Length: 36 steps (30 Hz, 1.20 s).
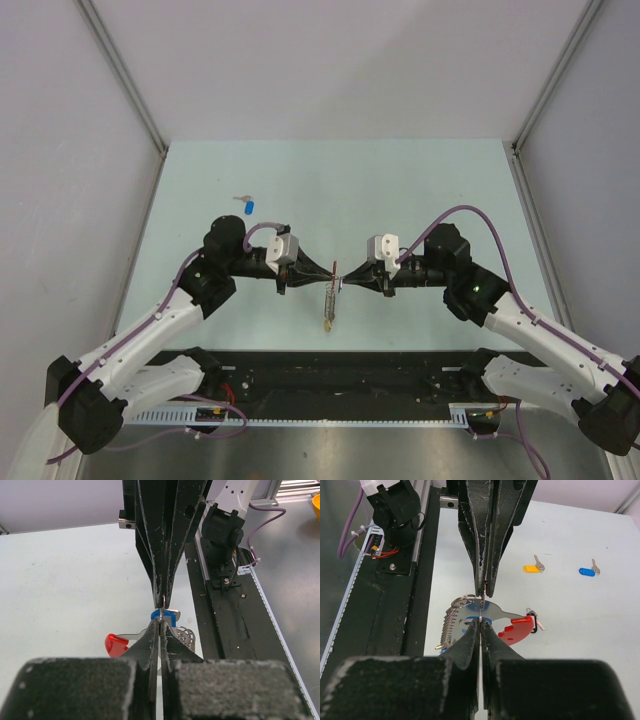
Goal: Put the keys on the keyring
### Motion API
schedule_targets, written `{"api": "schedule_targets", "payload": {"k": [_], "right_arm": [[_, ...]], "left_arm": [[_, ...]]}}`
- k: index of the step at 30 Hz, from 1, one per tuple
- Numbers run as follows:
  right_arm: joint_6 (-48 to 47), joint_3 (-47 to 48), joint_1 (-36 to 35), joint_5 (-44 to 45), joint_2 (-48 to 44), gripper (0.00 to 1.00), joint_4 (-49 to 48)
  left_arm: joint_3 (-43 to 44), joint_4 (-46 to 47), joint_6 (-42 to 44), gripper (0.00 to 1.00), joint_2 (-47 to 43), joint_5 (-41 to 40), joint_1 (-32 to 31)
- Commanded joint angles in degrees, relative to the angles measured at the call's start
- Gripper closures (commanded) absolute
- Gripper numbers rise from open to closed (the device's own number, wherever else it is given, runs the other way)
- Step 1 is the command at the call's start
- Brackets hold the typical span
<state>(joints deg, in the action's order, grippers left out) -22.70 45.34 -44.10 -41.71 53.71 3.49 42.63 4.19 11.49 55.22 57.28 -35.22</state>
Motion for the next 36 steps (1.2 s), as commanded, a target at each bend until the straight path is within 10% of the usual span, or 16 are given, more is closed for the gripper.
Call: {"api": "schedule_targets", "payload": {"k": [1,36], "right_arm": [[0.37,0.18,-0.29,-0.74,-0.19,1.0,-2.87],[1.69,0.19,-0.29,1.11,-0.72,1.0,-2.87]], "left_arm": [[1.14,2.58,-0.32,1.0,-0.99,2.31,0.42],[0.87,3.02,-0.41,1.0,-1.96,1.26,0.51]]}}
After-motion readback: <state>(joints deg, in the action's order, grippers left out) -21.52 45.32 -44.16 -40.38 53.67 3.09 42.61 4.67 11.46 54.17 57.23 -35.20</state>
